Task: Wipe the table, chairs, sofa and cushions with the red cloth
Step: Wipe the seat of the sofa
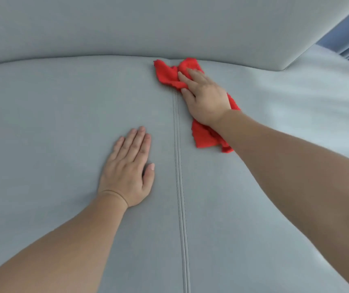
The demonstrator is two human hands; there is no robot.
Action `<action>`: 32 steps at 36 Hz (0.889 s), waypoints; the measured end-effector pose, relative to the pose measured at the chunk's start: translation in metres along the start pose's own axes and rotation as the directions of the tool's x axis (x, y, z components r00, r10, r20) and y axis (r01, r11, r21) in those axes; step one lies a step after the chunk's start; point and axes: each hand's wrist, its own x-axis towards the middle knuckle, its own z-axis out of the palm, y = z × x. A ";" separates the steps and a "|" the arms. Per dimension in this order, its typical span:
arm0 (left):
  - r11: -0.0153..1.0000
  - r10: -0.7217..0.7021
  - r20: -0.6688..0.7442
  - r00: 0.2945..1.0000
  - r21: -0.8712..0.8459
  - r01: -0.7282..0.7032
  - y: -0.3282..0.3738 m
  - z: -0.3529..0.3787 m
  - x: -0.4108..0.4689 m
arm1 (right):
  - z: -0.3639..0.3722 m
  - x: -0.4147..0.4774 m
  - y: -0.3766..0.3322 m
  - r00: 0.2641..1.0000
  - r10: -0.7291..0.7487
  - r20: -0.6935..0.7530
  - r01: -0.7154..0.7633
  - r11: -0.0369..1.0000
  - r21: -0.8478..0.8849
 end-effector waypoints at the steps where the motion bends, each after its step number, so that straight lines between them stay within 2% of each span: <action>1: 1.000 -0.003 0.002 1.000 0.000 0.003 0.000 0.000 0.000 | 0.001 -0.014 -0.006 1.000 -0.029 0.004 0.029 0.999 0.021; 7: 0.999 -0.020 -0.009 1.000 -0.043 0.020 0.003 -0.006 0.005 | -0.001 -0.089 -0.026 0.989 -0.130 0.076 0.125 0.990 0.067; 14: 0.992 -0.048 -0.038 0.998 -0.114 0.044 0.006 -0.010 0.000 | 0.001 -0.211 -0.056 0.960 -0.169 0.224 0.142 0.981 0.129; 21: 0.987 -0.134 0.026 0.991 -0.082 0.136 0.013 -0.014 -0.021 | -0.001 -0.295 -0.082 0.970 -0.150 0.190 0.124 0.982 0.141; 28: 0.989 -0.110 0.108 0.988 -0.089 0.120 0.007 -0.021 -0.098 | -0.006 -0.361 -0.115 0.944 -0.249 0.219 0.216 0.963 0.163; 32: 0.970 -0.148 0.088 0.985 -0.180 0.161 -0.004 -0.033 -0.118 | -0.007 -0.356 -0.151 0.952 -0.288 0.101 0.260 0.939 0.226</action>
